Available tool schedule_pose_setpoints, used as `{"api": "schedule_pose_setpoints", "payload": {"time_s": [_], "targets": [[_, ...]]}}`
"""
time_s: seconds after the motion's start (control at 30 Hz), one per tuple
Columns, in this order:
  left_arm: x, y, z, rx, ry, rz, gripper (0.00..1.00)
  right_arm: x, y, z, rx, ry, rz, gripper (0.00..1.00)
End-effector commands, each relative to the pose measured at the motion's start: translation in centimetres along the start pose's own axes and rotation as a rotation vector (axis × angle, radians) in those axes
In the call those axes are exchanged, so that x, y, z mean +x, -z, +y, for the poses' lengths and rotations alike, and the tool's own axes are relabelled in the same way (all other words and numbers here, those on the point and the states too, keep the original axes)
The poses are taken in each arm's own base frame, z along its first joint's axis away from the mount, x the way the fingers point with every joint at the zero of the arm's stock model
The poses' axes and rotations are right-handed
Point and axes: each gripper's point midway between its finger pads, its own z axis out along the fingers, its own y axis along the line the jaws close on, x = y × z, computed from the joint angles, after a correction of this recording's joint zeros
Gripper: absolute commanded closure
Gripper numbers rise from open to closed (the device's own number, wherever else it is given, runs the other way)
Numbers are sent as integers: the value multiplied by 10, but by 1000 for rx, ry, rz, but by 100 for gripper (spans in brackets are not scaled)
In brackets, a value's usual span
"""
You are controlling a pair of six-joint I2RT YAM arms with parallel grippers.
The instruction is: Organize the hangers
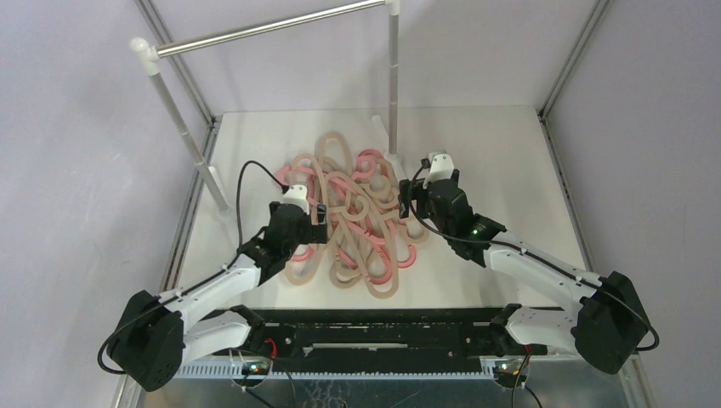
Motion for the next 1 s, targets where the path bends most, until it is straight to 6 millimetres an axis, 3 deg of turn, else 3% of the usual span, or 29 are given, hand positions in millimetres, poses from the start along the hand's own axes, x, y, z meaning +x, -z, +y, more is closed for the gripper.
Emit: {"api": "schedule_pose_setpoints", "payload": {"time_s": [0.0,0.43,0.97], "targets": [[-32,0,-10,23,-2,-75,0,-23,3,-6,49,-25,-79,0],[-11,1,-5,-26,-29,-28,1,-5,-7,-3,28,-23,-39,0],[-4,0,-6,-40,-26,-13,1,2,-7,-12,27,-54,-23,1]]}}
